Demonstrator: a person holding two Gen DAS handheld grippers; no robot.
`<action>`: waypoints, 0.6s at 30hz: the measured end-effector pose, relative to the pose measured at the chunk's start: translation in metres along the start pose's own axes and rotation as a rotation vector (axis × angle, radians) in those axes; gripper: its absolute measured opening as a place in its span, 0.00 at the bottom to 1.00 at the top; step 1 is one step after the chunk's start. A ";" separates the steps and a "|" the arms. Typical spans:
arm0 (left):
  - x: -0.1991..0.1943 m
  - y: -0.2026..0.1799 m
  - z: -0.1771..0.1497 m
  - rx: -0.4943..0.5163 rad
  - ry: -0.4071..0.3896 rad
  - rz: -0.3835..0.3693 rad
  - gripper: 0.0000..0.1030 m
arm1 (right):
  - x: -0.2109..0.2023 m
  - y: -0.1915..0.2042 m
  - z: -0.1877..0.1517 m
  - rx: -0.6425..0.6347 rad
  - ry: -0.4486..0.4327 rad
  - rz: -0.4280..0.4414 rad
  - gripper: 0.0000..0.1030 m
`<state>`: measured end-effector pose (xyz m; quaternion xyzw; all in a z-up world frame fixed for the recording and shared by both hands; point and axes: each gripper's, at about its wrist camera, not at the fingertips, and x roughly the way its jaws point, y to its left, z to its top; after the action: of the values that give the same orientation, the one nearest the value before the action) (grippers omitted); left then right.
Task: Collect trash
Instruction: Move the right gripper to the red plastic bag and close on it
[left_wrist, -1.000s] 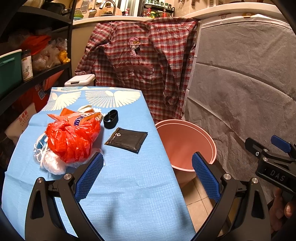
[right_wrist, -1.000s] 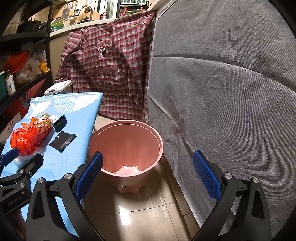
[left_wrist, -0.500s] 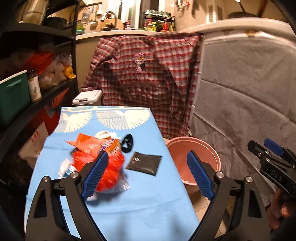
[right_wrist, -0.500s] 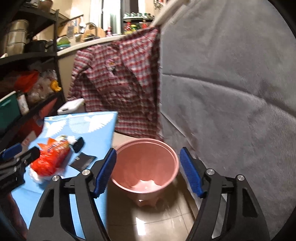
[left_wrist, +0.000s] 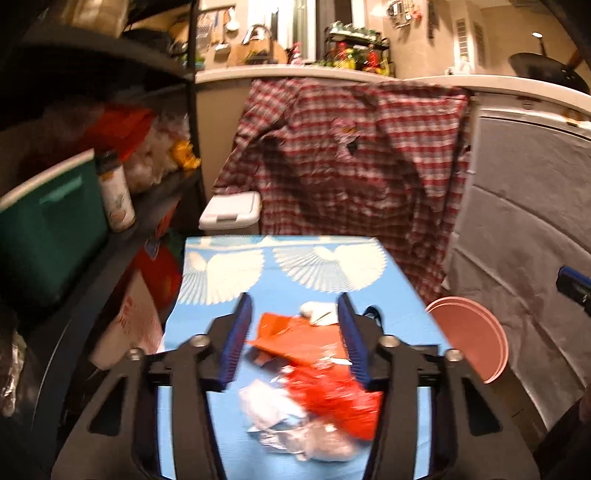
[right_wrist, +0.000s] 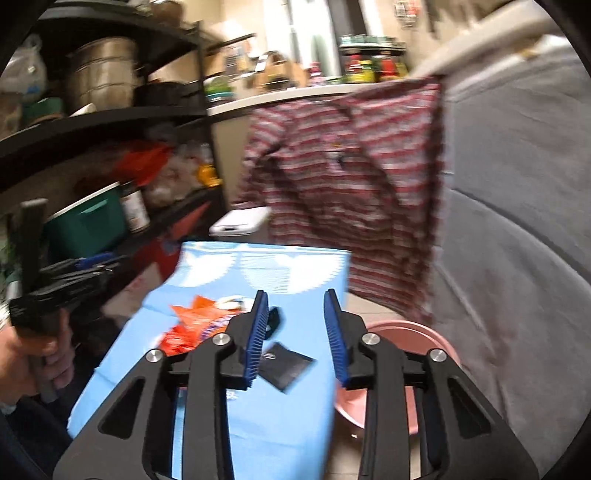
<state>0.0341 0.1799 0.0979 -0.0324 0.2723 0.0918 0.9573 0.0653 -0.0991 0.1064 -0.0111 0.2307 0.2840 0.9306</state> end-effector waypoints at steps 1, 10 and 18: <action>0.007 0.010 -0.005 -0.017 0.020 0.003 0.33 | 0.007 0.008 0.001 -0.014 0.004 0.022 0.30; 0.065 0.065 -0.055 -0.174 0.288 -0.061 0.30 | 0.078 0.075 -0.039 -0.067 0.121 0.236 0.35; 0.108 0.079 -0.087 -0.264 0.470 -0.169 0.61 | 0.127 0.105 -0.069 -0.131 0.264 0.321 0.59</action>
<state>0.0643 0.2645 -0.0335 -0.1998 0.4689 0.0363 0.8596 0.0731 0.0451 0.0005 -0.0717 0.3306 0.4388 0.8325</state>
